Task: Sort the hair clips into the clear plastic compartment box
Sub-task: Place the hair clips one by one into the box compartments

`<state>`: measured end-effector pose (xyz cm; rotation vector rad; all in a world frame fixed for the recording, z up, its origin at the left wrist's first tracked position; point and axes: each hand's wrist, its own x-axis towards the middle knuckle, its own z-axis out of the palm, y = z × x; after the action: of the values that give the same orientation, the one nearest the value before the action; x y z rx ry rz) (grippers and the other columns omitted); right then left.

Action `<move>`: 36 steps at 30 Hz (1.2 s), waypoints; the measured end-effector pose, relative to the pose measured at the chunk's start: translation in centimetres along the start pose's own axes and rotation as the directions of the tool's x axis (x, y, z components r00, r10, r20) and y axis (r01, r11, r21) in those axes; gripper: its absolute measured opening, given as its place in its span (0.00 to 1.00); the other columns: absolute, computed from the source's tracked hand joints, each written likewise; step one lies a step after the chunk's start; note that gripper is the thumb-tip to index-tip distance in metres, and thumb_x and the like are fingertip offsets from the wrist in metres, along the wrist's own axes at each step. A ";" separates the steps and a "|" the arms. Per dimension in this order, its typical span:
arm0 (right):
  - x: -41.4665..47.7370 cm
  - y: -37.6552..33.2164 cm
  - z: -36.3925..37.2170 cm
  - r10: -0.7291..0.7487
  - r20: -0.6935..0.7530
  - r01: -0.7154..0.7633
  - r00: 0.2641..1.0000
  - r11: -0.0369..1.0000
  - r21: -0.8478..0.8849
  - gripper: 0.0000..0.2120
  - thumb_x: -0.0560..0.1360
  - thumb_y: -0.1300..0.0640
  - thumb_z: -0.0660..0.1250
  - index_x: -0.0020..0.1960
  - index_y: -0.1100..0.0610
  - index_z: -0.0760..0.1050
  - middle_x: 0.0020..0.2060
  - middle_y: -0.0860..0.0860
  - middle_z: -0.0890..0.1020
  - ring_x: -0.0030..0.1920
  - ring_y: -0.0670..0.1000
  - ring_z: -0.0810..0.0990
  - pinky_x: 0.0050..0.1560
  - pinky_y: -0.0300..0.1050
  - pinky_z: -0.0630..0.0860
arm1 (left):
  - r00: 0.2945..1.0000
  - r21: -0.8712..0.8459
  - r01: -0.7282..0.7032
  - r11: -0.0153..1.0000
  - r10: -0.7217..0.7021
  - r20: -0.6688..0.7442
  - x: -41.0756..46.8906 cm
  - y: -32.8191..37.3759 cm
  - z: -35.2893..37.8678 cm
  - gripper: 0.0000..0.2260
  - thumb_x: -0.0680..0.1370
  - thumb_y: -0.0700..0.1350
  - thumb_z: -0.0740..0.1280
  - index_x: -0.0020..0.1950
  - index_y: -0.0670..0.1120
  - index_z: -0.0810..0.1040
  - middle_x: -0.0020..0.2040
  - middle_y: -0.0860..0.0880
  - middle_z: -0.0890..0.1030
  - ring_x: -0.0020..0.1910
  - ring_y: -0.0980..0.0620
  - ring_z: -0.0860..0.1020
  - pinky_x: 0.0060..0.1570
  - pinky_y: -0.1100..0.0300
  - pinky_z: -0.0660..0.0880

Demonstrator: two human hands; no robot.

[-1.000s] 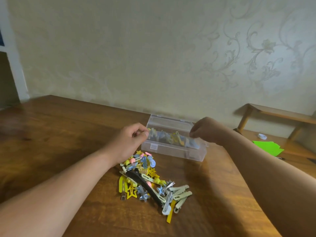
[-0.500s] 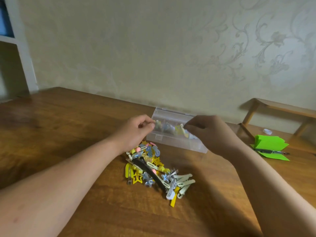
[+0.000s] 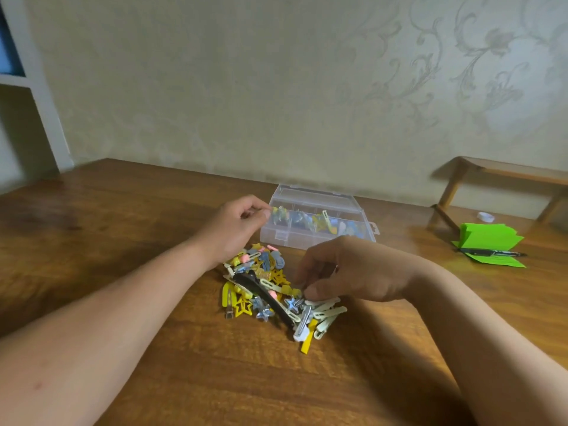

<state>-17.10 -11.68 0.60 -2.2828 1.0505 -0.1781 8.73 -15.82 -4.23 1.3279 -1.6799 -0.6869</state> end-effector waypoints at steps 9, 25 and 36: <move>-0.5 1.4 -0.9 0.114 -0.074 -0.125 0.991 0.978 -0.167 0.06 0.81 0.50 0.72 0.56 0.40 0.84 0.49 0.36 0.86 0.50 0.38 0.83 0.54 0.38 0.79 | 1.000 0.000 -0.003 1.000 0.003 0.014 0.1 -0.2 0.0 0.10 0.87 0.52 0.64 0.65 0.55 0.82 0.58 0.57 0.81 0.57 0.59 0.79 0.53 0.61 0.74; -1.2 1.0 -2.4 0.059 -0.361 -0.104 0.931 0.989 -0.108 0.04 0.79 0.51 0.74 0.53 0.43 0.85 0.45 0.41 0.87 0.45 0.42 0.85 0.49 0.42 0.81 | 0.999 0.017 -0.012 1.000 0.011 0.038 0.3 -0.6 0.0 0.11 0.86 0.54 0.64 0.65 0.56 0.81 0.58 0.56 0.82 0.58 0.60 0.78 0.57 0.60 0.75; 6.5 4.6 -8.8 0.441 -0.618 -0.600 0.650 0.798 -0.062 0.07 0.73 0.53 0.74 0.38 0.54 0.86 0.35 0.51 0.87 0.36 0.52 0.84 0.33 0.42 0.76 | 0.999 0.006 -0.034 0.999 0.034 0.033 0.9 -1.2 0.2 0.09 0.86 0.55 0.64 0.62 0.56 0.81 0.54 0.50 0.82 0.54 0.53 0.80 0.57 0.52 0.77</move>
<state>-18.81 -22.89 4.13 -2.0582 2.1409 -0.5431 9.05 -17.03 -5.11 1.2960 -1.7284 -0.6869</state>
